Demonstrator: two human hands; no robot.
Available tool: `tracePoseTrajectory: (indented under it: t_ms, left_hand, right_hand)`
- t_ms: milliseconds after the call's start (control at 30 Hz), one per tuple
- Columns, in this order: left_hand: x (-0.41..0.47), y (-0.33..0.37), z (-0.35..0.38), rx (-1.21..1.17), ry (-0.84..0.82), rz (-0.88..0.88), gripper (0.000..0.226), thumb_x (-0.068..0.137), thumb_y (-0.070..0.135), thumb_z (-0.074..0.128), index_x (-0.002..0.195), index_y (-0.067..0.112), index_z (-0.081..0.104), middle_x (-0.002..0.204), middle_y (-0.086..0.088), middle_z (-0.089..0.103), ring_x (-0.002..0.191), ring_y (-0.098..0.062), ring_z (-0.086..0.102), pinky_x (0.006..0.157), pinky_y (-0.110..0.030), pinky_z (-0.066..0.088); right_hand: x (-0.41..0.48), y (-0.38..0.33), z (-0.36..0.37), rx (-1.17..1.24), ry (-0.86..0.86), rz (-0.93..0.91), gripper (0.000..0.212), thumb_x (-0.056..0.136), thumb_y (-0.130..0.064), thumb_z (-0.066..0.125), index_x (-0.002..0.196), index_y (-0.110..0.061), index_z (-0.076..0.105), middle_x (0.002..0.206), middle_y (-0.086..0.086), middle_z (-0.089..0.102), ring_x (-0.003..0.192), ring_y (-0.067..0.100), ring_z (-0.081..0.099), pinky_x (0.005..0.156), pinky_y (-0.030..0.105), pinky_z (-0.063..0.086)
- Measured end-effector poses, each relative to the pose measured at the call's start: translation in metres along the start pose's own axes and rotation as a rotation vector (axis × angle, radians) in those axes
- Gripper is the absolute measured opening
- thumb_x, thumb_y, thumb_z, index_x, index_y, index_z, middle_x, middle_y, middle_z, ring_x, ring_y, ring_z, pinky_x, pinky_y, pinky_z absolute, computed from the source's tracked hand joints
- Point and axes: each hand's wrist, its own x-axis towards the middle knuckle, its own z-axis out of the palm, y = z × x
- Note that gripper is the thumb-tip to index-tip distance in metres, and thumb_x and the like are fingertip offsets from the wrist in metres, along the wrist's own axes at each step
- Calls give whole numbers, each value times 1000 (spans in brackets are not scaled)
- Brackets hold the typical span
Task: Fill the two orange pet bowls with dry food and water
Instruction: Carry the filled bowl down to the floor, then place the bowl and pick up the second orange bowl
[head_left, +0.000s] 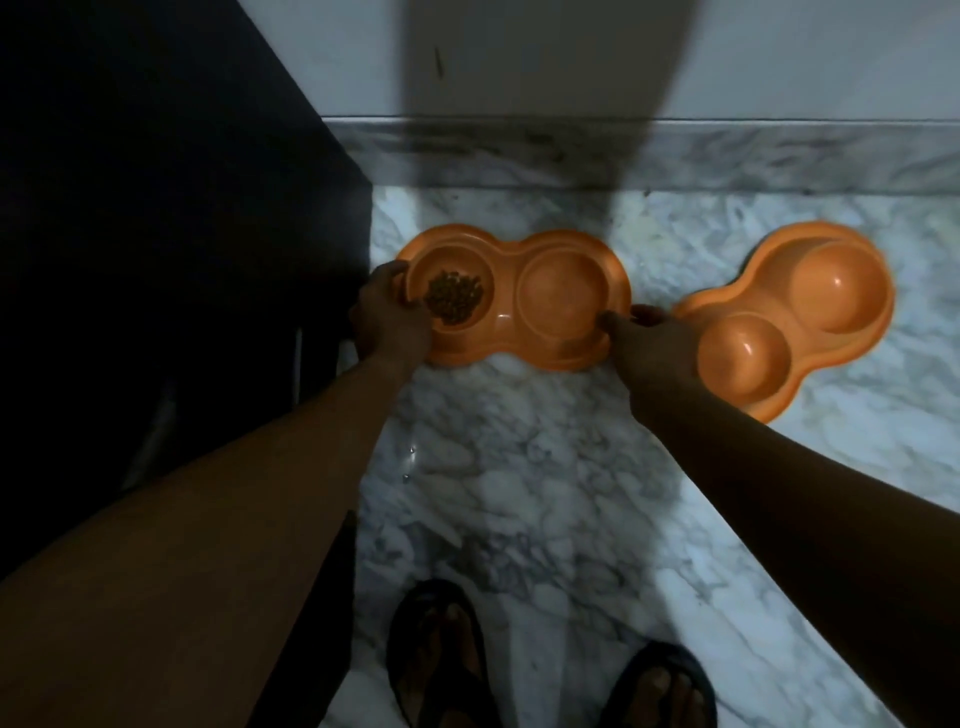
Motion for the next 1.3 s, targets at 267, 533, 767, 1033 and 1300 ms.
tracePoseTrajectory:
  t_ms: [267, 533, 767, 1033, 1300]
  left_hand:
    - [-65, 35, 25, 205, 53, 293, 40, 78, 21, 65, 118, 14, 62, 126, -9, 58, 119, -29, 52, 97, -40, 46]
    - [-149, 82, 113, 262, -290, 320, 55, 82, 36, 69, 132, 19, 55, 132, -5, 55, 125, -25, 48, 100, -35, 40]
    - [-181, 90, 184, 250, -357, -151, 78, 84, 47, 67, 145, 13, 31, 145, -15, 34, 122, -40, 50, 91, -44, 45]
    - [-180, 87, 168, 52, -326, -126, 51, 76, 14, 67, 126, 11, 58, 114, -5, 63, 104, -27, 60, 90, -42, 52]
    - [-218, 197, 15, 31, -401, -6, 60, 58, 30, 75, 117, 18, 68, 92, -1, 66, 93, -26, 66, 85, -39, 55]
  right_hand:
    - [-25, -14, -40, -172, 16, -111, 57, 90, -42, 73, 141, -20, 59, 137, 8, 63, 124, 27, 62, 106, 43, 49]
    - [2, -1, -124, -199, 308, -47, 44, 83, -36, 73, 124, -23, 65, 131, 13, 55, 117, 34, 60, 100, 44, 51]
    - [39, 40, -161, 89, 320, 222, 41, 89, -37, 68, 122, -15, 58, 123, 15, 64, 107, 34, 66, 84, 39, 55]
    - [20, 58, -177, 321, 172, 297, 34, 70, -29, 69, 98, -11, 63, 98, 19, 74, 80, 32, 75, 65, 38, 64]
    - [-122, -54, -272, 475, 115, 148, 55, 90, -17, 67, 137, -29, 42, 100, 8, 70, 80, 26, 70, 82, 40, 58]
